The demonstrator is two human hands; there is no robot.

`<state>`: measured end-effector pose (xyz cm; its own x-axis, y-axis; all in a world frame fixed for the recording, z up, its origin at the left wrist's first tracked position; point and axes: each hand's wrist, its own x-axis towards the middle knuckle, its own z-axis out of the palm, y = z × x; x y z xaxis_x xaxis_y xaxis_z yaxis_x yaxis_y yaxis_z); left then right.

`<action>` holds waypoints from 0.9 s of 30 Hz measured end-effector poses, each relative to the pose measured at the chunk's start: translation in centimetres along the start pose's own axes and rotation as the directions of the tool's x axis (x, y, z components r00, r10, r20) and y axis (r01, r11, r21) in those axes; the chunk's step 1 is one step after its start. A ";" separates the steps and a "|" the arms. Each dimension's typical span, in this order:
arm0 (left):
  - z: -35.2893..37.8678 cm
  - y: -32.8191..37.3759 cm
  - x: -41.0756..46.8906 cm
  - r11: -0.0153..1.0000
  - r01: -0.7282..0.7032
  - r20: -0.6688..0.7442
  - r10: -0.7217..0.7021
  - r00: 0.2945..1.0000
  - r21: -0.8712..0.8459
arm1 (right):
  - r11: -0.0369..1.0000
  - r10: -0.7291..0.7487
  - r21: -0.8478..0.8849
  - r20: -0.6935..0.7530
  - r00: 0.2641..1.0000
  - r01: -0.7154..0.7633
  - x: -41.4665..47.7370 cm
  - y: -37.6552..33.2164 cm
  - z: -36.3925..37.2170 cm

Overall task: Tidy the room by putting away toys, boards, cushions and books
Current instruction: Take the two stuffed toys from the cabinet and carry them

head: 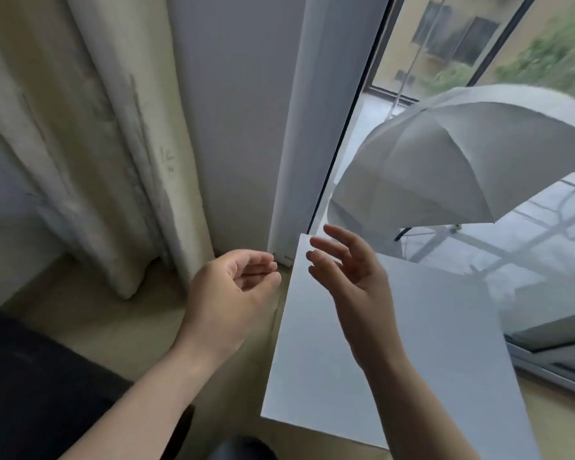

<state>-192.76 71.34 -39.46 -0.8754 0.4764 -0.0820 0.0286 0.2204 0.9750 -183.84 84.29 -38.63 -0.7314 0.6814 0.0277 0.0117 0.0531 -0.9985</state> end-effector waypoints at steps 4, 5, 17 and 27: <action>0.9 8.4 -0.7 1.000 0.011 0.083 -0.011 0.997 -0.002 | 0.999 0.006 -0.043 -0.115 0.993 -0.011 -0.5 -8.2 -4.5; 1.2 10.6 -1.1 1.000 0.004 0.100 -0.005 0.995 0.003 | 0.999 0.005 -0.046 -0.139 0.990 -0.011 -0.8 -10.4 -5.8; 11.4 40.8 -6.0 0.975 -0.220 0.409 0.184 0.894 0.044 | 0.998 -0.052 -0.008 -0.471 0.881 0.054 -5.9 -36.5 -23.5; 20.6 50.6 -6.4 0.916 -0.390 0.495 0.385 0.779 -0.097 | 0.990 -0.140 -0.076 -0.673 0.726 0.120 -8.3 -43.7 -33.6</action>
<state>-175.72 96.98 6.18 -0.4326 0.8771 0.2089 0.3207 -0.0668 0.9448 -155.37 100.89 6.38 -0.0740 0.9788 0.1910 -0.0244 0.1897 -0.9815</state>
